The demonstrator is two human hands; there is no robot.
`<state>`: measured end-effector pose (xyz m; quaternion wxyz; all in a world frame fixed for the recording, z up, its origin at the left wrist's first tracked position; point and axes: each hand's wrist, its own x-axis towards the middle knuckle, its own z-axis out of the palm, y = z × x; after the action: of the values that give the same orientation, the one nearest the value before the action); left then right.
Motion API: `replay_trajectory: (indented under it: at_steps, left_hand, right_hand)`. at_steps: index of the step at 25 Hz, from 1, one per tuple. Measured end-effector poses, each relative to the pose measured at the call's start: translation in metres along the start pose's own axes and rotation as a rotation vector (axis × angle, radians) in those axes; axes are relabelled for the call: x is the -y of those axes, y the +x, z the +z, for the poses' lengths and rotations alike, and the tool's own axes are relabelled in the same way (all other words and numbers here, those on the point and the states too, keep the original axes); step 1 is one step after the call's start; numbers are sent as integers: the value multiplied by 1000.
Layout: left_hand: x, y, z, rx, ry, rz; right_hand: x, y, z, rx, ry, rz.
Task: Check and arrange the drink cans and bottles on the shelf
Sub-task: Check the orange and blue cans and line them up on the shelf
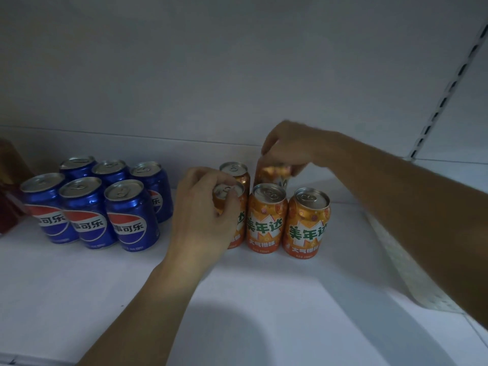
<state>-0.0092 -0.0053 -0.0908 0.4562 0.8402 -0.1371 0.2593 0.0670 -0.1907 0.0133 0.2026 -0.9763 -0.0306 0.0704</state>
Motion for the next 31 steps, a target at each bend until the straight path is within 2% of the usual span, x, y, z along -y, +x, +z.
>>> replay_trajectory:
  at_steps: [4, 6, 7, 9, 10, 11, 13, 16, 18, 21, 24, 29, 31]
  left_hand:
    - [-22, 2, 1, -158, -120, 112]
    - [-41, -1, 5, -196, -398, 121]
    - [-53, -5, 7, -164, -616, 66]
    - [-83, -16, 5, 43, -1076, -259]
    - [-97, -20, 4, 185, -1206, -445]
    - [-104, -24, 5, 297, -1249, -547]
    - [-109, -30, 12, 320, -1160, -585]
    - [-114, -33, 23, 133, -1066, -527]
    - [-114, -35, 32, 100, -1108, -484]
    - [-115, -35, 36, 122, -1148, -474]
    - [-115, -35, 40, 113, -1165, -469]
    - [-114, -34, 42, 117, -1204, -523]
    - [-115, -33, 42, 201, -1243, -589]
  right_hand:
    - [14, -52, -68, -276, -6, -260]
    - [21, -86, -91, -229, 60, -430]
    - [22, -101, -96, -154, 95, -502]
    - [22, -119, -88, -6, 150, -584]
    - [18, -123, -80, 24, 165, -599]
    - [11, -125, -70, 10, 201, -599]
    - [-10, -129, -47, -82, 409, -599]
    - [-31, -136, -6, -302, 858, -573]
    - [-34, -131, 13, -403, 1049, -500]
    - [-35, -122, 19, -439, 1146, -427]
    - [-35, -120, 17, -383, 1217, -422]
    - [-44, -118, 9, -353, 1135, -421]
    - [-46, -120, 3, -285, 1158, -431]
